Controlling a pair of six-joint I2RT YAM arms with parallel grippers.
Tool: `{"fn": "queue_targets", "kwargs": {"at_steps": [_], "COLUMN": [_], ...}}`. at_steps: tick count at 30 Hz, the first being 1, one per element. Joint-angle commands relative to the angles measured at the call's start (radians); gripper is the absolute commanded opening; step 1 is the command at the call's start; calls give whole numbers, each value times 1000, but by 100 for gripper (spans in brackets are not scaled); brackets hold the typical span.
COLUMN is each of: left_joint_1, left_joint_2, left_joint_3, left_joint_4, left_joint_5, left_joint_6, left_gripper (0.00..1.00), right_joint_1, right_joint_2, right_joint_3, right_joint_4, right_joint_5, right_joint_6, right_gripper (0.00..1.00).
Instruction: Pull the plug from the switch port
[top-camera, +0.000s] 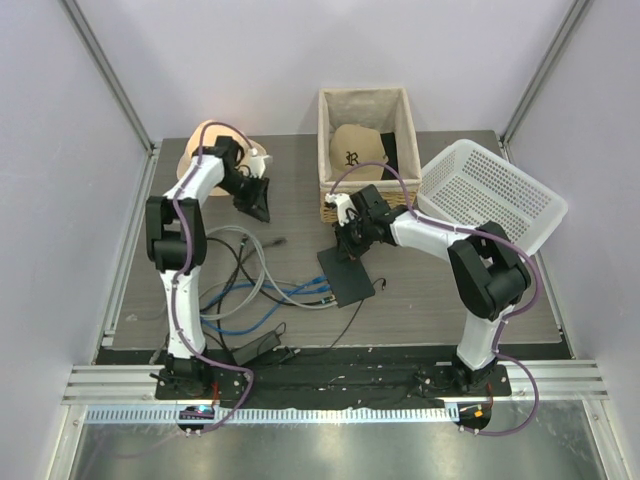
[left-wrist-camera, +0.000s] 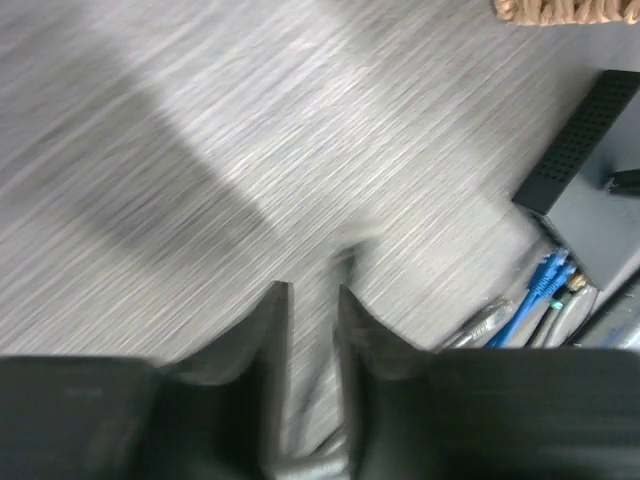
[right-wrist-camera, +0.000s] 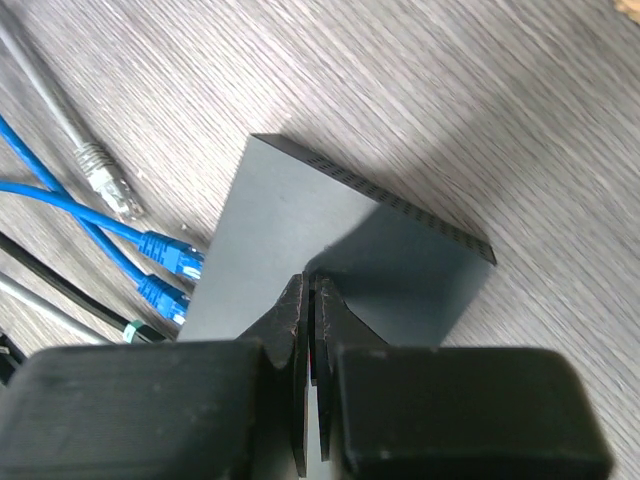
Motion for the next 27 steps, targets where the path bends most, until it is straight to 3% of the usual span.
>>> {"fn": "queue_targets", "kwargs": {"at_steps": [1, 4, 8, 17, 27], "left_joint_1": [-17, -23, -82, -213, -239], "left_joint_2": [-157, -272, -303, -214, -125], "left_joint_3": [-29, -156, -276, -443, -498], "left_joint_4": [41, 163, 206, 304, 417], "left_joint_5": [-13, 156, 282, 353, 393], "left_joint_6": [-6, -109, -183, -277, -352], "left_gripper": [37, 46, 47, 47, 46], "right_joint_1": [-10, -12, -12, -12, -12], "right_joint_2": [-21, -32, -35, -47, -72], "right_joint_3": [-36, -42, -55, -76, -113], "right_joint_4": [-42, -36, -29, -25, -25], "right_joint_5": [74, 71, 60, 57, 62], "right_joint_6": [-33, -30, -30, -30, -31], "right_gripper": [2, 2, 2, 2, 2]}}
